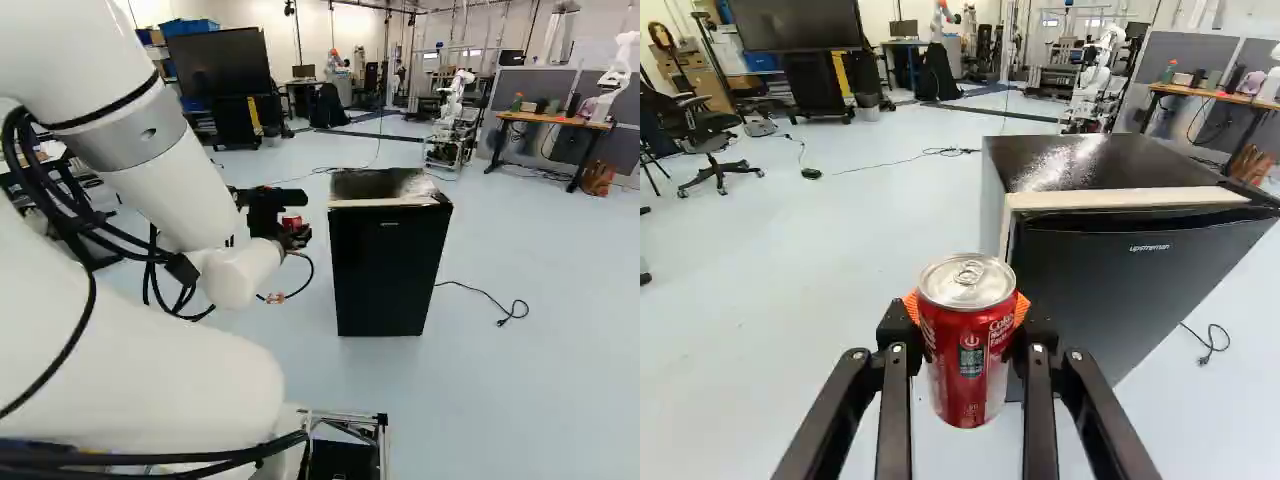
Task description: Grab a drink from the fridge
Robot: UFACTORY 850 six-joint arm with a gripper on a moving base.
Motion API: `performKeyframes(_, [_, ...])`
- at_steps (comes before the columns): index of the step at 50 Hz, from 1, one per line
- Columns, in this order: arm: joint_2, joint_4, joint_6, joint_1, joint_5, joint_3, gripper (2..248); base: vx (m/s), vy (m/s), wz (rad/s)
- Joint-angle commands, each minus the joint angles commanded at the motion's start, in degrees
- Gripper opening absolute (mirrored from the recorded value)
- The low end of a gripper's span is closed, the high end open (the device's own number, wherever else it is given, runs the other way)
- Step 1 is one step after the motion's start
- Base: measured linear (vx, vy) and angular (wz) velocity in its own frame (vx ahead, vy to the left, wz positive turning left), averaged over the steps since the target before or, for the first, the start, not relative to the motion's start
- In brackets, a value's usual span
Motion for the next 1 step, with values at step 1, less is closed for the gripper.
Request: performKeyframes(1, [0.0, 0.0, 0.0, 0.0, 0.0, 0.0, 98, 0.0, 0.0, 0.0])
